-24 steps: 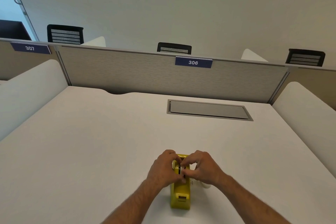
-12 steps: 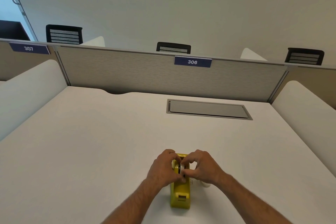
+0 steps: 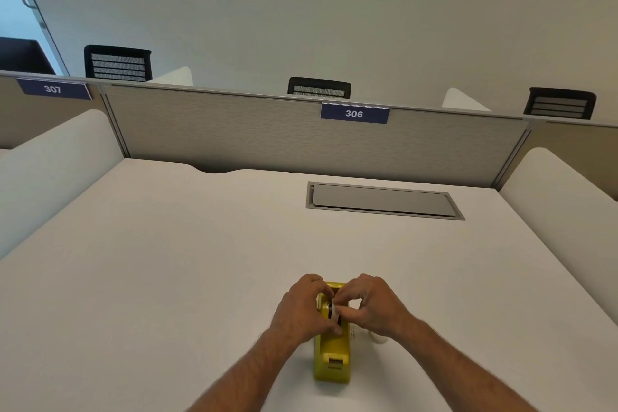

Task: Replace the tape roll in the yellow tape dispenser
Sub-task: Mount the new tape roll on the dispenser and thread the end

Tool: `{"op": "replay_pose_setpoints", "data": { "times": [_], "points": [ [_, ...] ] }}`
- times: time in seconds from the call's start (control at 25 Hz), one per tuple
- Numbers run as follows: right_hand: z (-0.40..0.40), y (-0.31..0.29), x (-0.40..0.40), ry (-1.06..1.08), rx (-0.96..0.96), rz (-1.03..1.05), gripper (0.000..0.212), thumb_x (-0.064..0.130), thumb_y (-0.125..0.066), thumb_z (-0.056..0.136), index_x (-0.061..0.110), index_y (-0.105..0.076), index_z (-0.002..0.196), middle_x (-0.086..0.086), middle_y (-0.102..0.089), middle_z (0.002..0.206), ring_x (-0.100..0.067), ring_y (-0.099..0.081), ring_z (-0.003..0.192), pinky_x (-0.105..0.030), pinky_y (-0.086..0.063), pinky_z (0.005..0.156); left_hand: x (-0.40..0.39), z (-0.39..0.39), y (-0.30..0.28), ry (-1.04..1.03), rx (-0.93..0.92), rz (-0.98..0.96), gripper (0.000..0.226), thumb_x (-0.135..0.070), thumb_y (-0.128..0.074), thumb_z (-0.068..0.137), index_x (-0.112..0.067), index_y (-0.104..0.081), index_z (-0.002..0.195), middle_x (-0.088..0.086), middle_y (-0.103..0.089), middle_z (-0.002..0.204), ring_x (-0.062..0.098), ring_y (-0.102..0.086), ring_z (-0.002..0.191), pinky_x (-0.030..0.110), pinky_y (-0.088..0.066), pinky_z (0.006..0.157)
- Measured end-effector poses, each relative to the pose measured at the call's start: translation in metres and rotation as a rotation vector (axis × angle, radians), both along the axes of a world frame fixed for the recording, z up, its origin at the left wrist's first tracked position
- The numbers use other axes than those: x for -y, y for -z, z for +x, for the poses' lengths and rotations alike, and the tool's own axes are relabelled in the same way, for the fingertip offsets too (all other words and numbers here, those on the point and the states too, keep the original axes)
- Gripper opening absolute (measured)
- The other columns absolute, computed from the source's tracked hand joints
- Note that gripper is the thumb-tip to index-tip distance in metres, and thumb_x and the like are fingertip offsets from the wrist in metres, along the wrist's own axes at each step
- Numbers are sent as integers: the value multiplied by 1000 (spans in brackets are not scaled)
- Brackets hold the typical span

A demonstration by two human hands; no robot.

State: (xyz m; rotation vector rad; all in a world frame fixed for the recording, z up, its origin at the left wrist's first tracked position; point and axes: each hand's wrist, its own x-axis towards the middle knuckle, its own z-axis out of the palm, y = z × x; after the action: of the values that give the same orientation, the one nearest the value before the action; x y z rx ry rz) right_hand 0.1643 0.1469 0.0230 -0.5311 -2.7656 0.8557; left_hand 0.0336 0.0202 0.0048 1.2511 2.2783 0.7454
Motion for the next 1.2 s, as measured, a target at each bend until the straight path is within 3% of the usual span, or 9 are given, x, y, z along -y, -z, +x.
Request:
{"op": "replay_pose_setpoints", "data": {
  "times": [0.16,0.44,0.8,1.04,1.2],
  "points": [
    [1,2,0,-23,27,47,28,44,-74,72,31,-78,97,15,-76,97,-3,-60,88,-31,-53,80,0,0,0,2,-3,7,66,-46,-91,54,-31,-65,112,-9,-47,140,13,-53,115,33,-55,95],
    [-2,4,-1,-16,-13,40,13,29,-72,83,29,-80,92,11,-78,92,-6,-61,84,-31,-53,76,1,0,1,10,-4,3,67,-48,-91,55,-31,-65,114,-10,-47,139,14,-55,110,34,-55,94],
    [0,8,-1,-8,-9,52,18,40,-71,75,30,-78,89,16,-75,90,-5,-62,84,-33,-55,77,0,0,2,11,-1,14,66,-48,-91,54,-31,-65,112,-10,-48,137,12,-54,109,32,-55,93],
    [-3,6,-4,-19,-4,46,14,32,-70,85,29,-79,95,10,-77,93,-7,-61,85,-34,-54,78,0,0,1,1,-2,-11,68,-50,-91,53,-33,-64,114,-11,-47,140,13,-55,108,32,-55,93],
    [-2,6,-3,-25,-1,43,17,38,-72,79,28,-79,91,13,-76,91,-8,-62,84,-34,-55,77,0,0,0,8,-7,-2,66,-48,-91,54,-32,-65,112,-10,-48,139,12,-54,109,32,-55,93]
  ]
}}
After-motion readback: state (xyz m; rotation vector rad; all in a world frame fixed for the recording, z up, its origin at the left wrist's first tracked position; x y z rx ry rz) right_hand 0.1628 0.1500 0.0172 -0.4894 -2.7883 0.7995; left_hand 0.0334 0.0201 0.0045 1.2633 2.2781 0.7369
